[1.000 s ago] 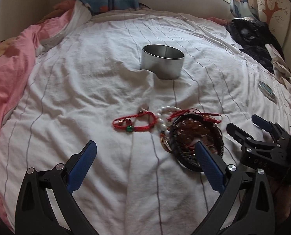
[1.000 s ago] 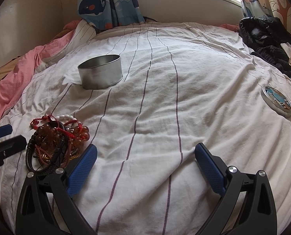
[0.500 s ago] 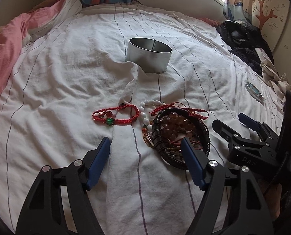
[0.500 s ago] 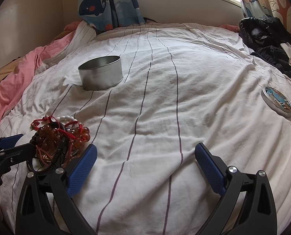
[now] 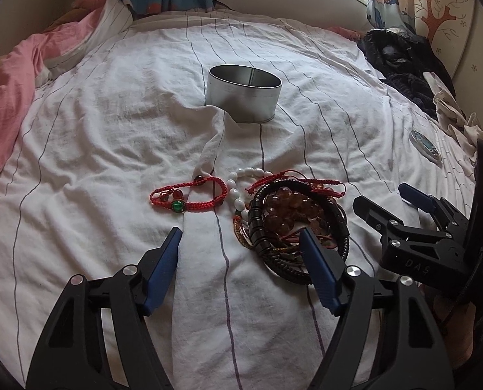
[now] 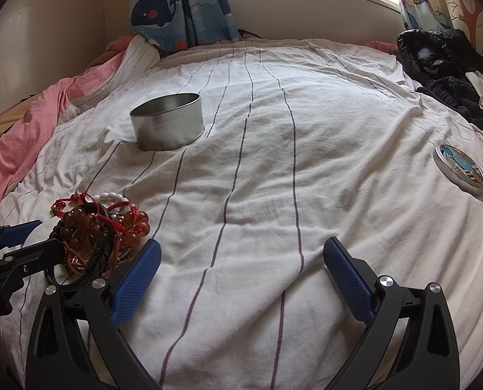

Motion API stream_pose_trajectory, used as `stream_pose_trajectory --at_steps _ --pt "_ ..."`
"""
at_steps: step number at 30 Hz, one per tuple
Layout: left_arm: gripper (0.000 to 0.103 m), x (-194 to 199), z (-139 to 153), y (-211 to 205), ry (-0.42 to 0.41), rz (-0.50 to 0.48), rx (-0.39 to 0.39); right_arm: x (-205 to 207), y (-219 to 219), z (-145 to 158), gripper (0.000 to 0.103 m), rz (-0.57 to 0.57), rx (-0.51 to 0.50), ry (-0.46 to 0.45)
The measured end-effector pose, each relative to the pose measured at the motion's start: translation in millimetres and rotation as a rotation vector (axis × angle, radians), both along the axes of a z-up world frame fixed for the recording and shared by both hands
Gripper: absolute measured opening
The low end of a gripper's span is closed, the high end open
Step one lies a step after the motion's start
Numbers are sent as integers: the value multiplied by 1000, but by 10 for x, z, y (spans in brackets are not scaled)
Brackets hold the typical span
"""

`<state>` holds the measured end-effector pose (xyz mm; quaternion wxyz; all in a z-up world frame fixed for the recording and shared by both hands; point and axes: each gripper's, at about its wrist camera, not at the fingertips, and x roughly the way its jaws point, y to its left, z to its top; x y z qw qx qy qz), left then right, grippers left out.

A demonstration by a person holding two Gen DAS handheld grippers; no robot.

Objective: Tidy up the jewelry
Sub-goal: 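Grasp a red string bracelet with the left tool while the right tool grasps another red string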

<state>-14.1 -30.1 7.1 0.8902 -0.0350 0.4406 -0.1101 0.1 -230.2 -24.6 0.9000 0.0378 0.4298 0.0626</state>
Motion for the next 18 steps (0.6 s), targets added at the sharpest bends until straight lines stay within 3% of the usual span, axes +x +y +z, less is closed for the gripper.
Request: stream_pose_trajectory --at_steps 4,8,18 --pt "70 -9 24 28 -1 -10 -43 0 -2 1 96 0 1 -2" --pt "52 12 6 102 16 1 -67 1 -3 1 96 0 1 0" --pt "51 16 -11 71 9 -6 -46 5 -6 -2 96 0 0 6"
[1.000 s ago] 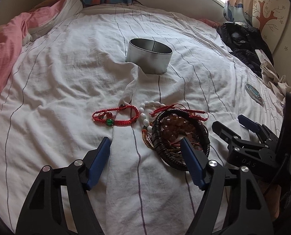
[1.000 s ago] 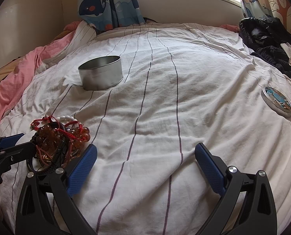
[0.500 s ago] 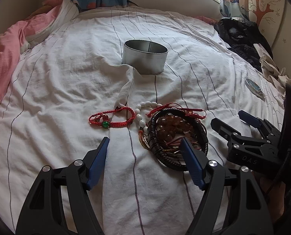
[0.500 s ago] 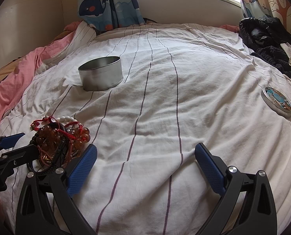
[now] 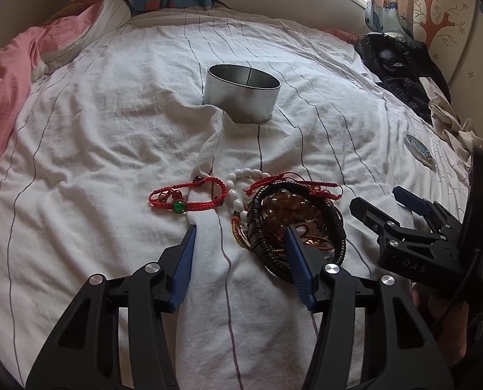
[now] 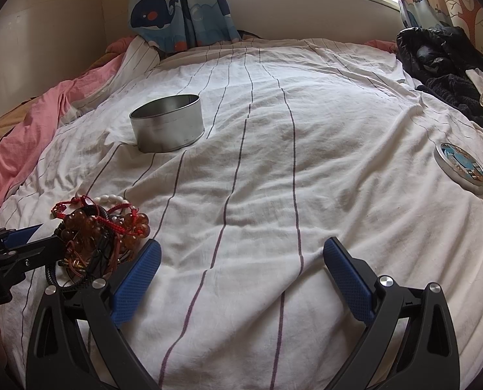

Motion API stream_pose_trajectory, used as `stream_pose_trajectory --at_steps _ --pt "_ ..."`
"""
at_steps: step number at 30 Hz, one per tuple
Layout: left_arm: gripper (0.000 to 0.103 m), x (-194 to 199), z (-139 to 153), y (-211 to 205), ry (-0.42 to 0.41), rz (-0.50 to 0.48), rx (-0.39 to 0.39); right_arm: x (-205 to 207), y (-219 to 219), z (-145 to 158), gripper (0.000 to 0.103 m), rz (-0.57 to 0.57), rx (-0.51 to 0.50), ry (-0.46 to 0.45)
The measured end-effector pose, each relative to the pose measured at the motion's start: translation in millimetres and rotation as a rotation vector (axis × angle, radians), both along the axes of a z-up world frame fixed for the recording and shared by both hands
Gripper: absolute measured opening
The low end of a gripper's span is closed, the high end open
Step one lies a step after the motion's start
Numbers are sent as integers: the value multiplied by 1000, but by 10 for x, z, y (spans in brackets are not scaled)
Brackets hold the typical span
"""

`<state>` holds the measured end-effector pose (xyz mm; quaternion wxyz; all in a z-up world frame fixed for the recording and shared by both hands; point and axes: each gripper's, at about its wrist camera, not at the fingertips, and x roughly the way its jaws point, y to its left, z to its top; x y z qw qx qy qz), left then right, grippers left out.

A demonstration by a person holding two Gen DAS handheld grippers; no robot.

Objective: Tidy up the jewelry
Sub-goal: 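Grasp a red string bracelet with the left tool while the right tool grasps another red string, then carry the red bracelets over the silver tin and open both tools to drop them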

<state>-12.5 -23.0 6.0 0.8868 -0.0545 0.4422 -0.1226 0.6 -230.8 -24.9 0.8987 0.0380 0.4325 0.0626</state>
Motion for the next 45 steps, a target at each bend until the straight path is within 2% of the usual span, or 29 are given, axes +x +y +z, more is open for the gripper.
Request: stream_pose_trajectory --at_steps 7,10,12,14,16,18,19,22,25,27,28,29,30,31,32,33,36,40,45 --pt "50 -11 66 63 -30 15 -20 1 -3 0 96 0 3 -4" --pt "41 -3 57 54 -27 17 0 0 -3 1 96 0 4 -2" --pt "40 -14 97 105 -54 49 15 -2 -14 10 96 -2 10 -7" --pt "40 5 110 195 -64 101 35 -11 -46 41 96 0 46 -19" --pt "41 54 90 267 -53 128 31 -27 -108 96 96 19 139 -37" --pt "45 118 48 275 -37 134 36 -12 -129 120 96 46 234 -37" --pt "50 151 29 269 -34 135 42 13 -116 125 96 62 261 -28" --pt "59 241 -4 255 -41 159 85 93 -22 152 96 108 283 -9" --pt "59 331 -75 252 -23 167 85 189 83 169 96 153 281 12" --pt "57 369 -127 215 -8 148 91 272 163 129 95 184 264 50" --pt "45 377 -140 188 -6 136 107 304 193 100 93 202 263 70" --pt "30 373 -142 163 -8 126 129 322 213 77 77 219 265 79" --pt "23 369 -137 145 -10 117 151 331 216 58 51 234 271 89" --pt "15 362 -126 137 -15 109 153 333 208 41 42 248 292 89" --pt "13 350 -112 136 -23 104 151 325 201 41 21 244 290 73" --pt "12 337 -92 130 -30 99 150 322 166 38 9 243 300 74" --pt "10 271 4 120 -62 81 128 282 65 90 4 229 328 33" --pt "10 192 176 150 -91 59 69 246 -48 293 4 219 386 -55" --pt "10 184 357 167 -126 49 41 296 -167 556 4 223 433 -107"
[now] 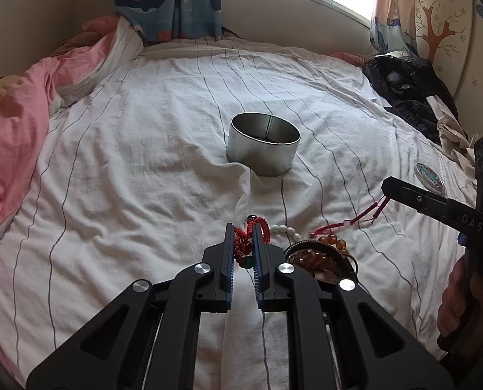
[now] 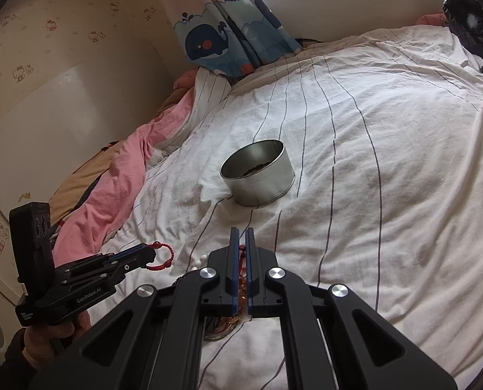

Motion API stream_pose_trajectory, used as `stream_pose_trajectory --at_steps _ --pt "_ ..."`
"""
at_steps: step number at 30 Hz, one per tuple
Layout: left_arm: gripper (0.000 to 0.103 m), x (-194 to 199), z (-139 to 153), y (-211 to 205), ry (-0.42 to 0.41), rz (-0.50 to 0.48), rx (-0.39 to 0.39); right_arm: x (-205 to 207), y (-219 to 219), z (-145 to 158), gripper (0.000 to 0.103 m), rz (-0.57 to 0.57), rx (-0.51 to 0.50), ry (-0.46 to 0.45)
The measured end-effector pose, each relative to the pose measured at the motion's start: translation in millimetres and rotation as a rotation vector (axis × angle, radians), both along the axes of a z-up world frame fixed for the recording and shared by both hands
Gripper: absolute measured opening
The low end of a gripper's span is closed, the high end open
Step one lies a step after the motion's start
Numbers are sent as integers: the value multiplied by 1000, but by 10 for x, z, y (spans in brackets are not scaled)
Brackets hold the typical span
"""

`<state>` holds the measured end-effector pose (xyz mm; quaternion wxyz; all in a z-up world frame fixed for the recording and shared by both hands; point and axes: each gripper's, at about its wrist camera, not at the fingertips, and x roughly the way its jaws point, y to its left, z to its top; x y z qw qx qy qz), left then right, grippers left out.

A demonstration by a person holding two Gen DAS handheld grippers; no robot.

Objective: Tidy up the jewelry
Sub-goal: 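Carry the red bracelets over the silver tin and open both tools to drop them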

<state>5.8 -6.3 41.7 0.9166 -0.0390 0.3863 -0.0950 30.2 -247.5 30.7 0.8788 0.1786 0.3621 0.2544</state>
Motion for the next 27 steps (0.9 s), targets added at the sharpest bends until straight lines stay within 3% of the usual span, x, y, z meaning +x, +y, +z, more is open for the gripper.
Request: stream_pose_trajectory --at_steps 9,15,20,21,23,24,27 --pt "10 236 196 -69 -22 -44 -38 167 -21 274 4 21 12 -41" --pt "10 776 405 -188 -59 -71 -74 491 76 538 4 38 26 -95" --pt "10 1316 361 -309 -48 -91 -134 789 165 618 4 45 35 -114" --pt "12 1450 286 -339 -18 -90 -128 857 189 627 4 47 35 -117" --pt "34 1705 106 -326 52 -71 -118 982 243 634 4 56 33 -120" --pt "37 1780 47 -278 68 -49 -116 1039 275 634 4 62 32 -121" --pt "49 1788 58 -96 52 -7 -134 1183 375 607 4 86 26 -121"
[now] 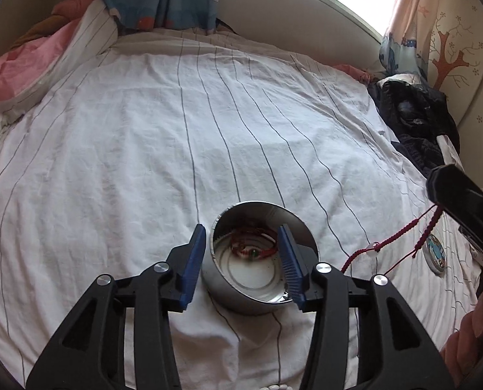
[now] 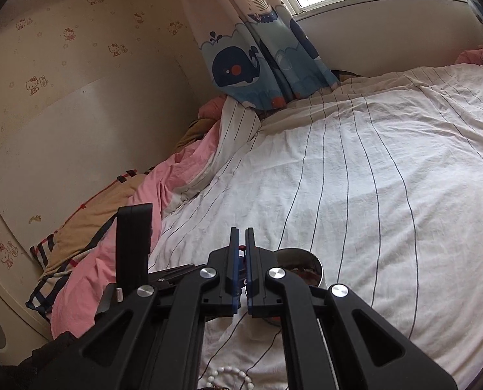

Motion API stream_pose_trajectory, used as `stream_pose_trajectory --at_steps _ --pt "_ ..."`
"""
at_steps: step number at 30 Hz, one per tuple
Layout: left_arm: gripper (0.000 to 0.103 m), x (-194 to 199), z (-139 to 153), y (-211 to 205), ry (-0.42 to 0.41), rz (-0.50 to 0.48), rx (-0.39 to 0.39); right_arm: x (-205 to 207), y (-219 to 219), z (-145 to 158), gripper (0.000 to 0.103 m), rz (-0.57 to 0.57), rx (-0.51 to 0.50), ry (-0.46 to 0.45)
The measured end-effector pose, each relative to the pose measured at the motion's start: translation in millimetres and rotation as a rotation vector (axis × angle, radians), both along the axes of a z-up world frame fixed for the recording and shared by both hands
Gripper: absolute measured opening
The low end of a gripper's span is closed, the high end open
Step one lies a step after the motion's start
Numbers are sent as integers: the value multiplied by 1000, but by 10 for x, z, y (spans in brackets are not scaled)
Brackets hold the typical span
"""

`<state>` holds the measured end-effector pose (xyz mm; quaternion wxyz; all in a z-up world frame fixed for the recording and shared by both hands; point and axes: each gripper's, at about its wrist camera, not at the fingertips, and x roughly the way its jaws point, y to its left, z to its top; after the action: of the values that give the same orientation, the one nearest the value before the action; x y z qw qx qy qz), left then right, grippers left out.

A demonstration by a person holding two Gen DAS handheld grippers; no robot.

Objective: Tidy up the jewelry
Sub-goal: 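Carry the red bracelets over the silver tin and open both tools to drop them, then grasp the black cord bracelet from the pile with the left tool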

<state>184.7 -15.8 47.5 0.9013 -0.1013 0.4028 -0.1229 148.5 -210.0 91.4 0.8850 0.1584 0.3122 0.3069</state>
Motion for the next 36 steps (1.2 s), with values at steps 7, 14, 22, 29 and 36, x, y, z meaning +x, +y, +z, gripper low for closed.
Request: stream_pose_trajectory --at_steps 7,14,22,29,36 --pt "57 -282 114 418 -20 80 32 176 150 -13 4 27 34 -31" --pt "61 -754 -15 530 13 89 38 294 136 -572 54 -71 -126 97" --pt "63 -1501 -188 251 19 13 93 -634 -196 -773 54 -76 -145 164" --pt "63 -1976 -301 -19 0 -62 122 -1303 -357 -1187 53 -111 -138 246" --pt "63 -2028 -344 -46 -1 -78 73 -1482 -238 -1138 53 -108 -183 168"
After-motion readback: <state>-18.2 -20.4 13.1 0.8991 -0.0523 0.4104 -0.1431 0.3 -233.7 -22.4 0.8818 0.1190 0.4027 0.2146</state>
